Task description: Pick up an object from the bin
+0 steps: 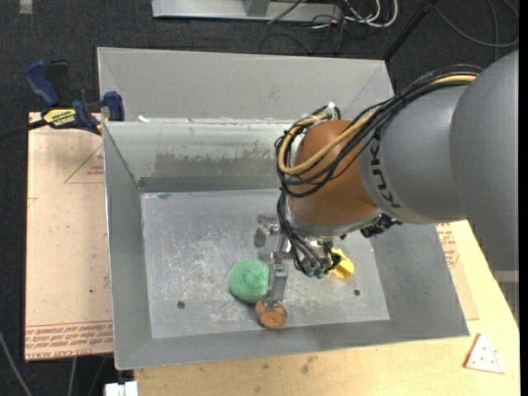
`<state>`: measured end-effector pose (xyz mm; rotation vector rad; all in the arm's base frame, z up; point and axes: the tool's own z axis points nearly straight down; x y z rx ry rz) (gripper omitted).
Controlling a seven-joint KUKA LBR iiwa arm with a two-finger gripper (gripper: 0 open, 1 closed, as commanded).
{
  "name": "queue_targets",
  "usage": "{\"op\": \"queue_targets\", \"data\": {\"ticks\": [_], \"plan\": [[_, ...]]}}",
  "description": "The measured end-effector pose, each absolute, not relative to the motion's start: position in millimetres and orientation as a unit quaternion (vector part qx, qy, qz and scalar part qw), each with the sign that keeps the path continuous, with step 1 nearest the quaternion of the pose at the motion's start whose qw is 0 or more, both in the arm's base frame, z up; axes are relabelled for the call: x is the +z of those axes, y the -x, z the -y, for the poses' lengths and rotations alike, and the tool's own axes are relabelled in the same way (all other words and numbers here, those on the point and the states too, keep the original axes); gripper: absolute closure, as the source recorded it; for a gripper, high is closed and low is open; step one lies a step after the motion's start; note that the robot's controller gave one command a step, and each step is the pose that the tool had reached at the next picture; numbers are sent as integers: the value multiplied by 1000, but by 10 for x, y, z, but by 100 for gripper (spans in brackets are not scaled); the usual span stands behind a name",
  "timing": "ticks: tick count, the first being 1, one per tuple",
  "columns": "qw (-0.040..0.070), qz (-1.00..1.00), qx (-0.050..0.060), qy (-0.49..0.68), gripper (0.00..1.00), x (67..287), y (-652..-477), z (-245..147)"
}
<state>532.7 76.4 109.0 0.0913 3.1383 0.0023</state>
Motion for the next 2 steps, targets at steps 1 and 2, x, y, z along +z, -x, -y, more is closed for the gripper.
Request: {"op": "queue_targets", "data": {"ticks": [1,2], "plan": [[1,-1000,1,-29,0,1090,-5327,-764],[6,-999,3,39,100,758,-5290,-965]]}}
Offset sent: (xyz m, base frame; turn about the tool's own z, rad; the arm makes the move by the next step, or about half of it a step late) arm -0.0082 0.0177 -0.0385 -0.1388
